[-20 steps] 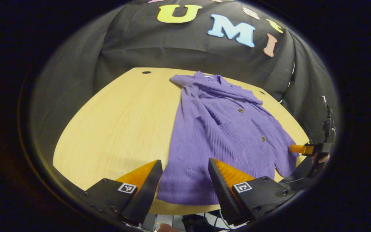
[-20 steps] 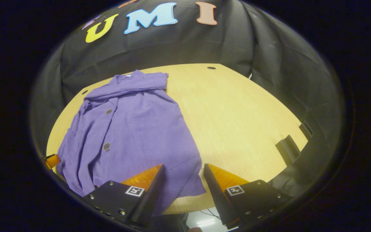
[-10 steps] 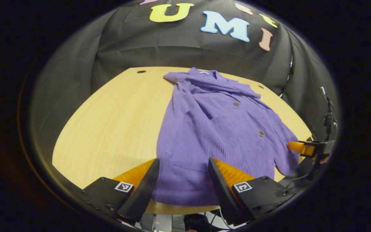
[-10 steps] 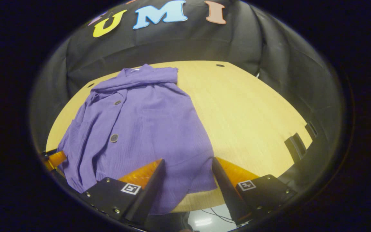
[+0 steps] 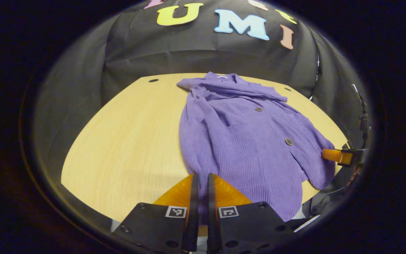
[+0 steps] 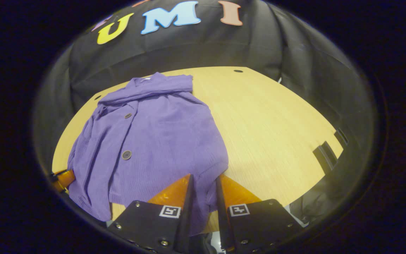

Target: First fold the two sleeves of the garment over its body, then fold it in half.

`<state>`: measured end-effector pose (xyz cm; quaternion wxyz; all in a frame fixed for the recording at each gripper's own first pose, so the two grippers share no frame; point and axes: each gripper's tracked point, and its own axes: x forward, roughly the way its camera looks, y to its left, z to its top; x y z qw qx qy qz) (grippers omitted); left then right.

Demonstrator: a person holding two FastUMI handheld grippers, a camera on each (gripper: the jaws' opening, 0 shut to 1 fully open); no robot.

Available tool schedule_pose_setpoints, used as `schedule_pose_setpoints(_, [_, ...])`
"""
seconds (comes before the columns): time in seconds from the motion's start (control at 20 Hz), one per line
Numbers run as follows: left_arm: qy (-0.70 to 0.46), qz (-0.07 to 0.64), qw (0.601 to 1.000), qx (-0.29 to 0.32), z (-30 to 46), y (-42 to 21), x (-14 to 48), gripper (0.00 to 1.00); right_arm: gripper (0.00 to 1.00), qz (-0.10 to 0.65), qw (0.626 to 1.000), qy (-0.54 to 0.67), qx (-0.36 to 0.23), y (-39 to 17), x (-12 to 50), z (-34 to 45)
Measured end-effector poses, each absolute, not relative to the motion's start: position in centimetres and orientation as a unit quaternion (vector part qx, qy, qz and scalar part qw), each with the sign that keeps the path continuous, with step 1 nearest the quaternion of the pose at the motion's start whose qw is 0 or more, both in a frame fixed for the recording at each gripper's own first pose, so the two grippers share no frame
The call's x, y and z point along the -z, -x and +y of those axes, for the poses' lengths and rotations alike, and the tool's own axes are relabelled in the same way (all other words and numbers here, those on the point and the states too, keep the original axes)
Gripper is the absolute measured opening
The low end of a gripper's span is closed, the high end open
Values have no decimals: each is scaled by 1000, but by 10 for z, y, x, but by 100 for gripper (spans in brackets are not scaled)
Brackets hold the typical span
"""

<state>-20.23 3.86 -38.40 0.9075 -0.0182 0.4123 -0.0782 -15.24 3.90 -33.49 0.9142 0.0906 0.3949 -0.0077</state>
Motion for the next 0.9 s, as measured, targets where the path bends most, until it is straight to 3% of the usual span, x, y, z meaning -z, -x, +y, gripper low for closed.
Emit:
schedule_pose_setpoints(0.05, [18,410,909,77,37,201,385,18,36,394,915,-87,0,151,333,43])
schedule_pose_setpoints(0.1, [19,415,907,76,36,201,384,8,22,401,911,-93,11,153,335,48])
schedule_pose_setpoints(0.15, [13,414,907,79,36,198,383,8,8,404,910,-87,9,152,333,46])
schedule_pose_setpoints(0.35, [58,421,901,83,36,199,377,7,8,402,912,-85,1,149,323,48])
schedule_pose_setpoints(0.45, [84,417,901,83,38,194,367,7,3,391,914,-106,-3,146,310,53])
schedule_pose_setpoints(0.9, [127,338,922,138,10,144,269,8,2,299,945,-123,-46,109,212,61])
